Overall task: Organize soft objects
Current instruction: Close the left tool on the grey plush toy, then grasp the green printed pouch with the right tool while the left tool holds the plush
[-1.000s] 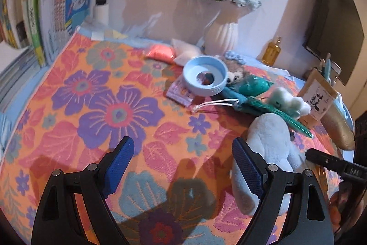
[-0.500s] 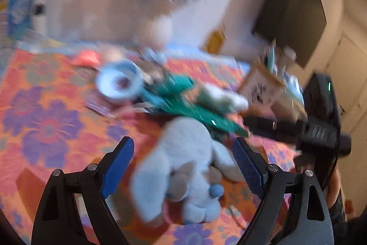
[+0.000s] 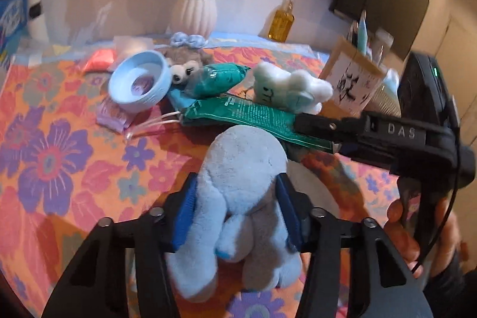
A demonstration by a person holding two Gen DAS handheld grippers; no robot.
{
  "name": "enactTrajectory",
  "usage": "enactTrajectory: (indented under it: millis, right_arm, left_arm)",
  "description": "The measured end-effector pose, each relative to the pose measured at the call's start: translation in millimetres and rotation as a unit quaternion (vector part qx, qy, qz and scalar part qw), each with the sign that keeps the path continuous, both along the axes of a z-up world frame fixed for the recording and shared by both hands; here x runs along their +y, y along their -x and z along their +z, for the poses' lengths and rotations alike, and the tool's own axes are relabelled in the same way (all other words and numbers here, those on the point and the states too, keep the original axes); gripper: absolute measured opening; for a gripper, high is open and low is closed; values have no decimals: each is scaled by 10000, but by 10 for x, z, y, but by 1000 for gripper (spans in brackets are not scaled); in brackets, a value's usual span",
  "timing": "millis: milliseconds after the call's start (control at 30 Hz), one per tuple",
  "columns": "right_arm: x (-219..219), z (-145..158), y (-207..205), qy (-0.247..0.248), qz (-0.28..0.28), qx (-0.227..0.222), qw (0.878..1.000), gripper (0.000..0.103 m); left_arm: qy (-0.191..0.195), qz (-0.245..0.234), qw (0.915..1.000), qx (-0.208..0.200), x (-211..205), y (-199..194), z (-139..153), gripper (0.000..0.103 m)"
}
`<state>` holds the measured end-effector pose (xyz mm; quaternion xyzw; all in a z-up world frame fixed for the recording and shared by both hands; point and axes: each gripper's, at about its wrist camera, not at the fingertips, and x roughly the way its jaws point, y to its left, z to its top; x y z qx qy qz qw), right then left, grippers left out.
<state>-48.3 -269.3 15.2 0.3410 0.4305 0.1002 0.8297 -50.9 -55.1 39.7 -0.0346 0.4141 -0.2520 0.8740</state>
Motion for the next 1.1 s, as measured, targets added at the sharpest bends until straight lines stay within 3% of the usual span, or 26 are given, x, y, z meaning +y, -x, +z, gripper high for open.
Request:
enactTrajectory:
  millis: [100,233,400,500,533,567,667,800,833,867,933,967,1000,1100]
  right_arm:
    - [21,60,147,-35,-83,-131,9999,28]
    - [51,189,345,36,-174,-320,9993,25]
    - [38,413,627,303,-340,-613,9971,23]
    - [27,534,794,696,-453,-721,9939,23]
    - [-3,575,871,837,-535,-753,9922,23]
    - [-37,601,925,943,-592,-774,9908,23]
    - [-137,616,1048,1161,-655,-674,9888,23]
    - [-203,493,1183,1311,-551,-308,9894,25]
    - [-196,449,1182,1370,-425,-160,9895,27]
    - [-171,396,1172,1518,-212,44,9882,34]
    - [-139,358,1194,1850,6,193,9825,60]
    - [-136,361,1230,2095,52,190,9776,78]
    - [-154,384,1268,2342,77,139,9721,87]
    - [-255,465,1242,2505,353,32,9675,88]
  left_arm:
    - [266,150,9995,-1,133,131,-7,37]
    - [394,255,9987,-173,305,314,109,15]
    - [385,248,9985,-293,425,370,260,18]
    - [251,334,9989,-222,366,321,220,72]
    - [212,374,9988,-214,327,310,199,98]
    - [215,405,9987,-225,290,316,178,102]
    - [265,261,9993,-33,107,251,96,102]
    - [42,273,9996,78,-122,140,-21,100]
    - [-13,313,9995,76,-163,120,-47,91]
    - [-108,367,9992,99,-187,108,-74,77]
    - [-504,441,9975,214,-222,64,-149,59]
    - [-495,363,9977,280,-199,56,-172,58]
    - [-347,345,9984,280,-151,62,-162,57]
    - [40,409,9984,390,63,65,-154,55]
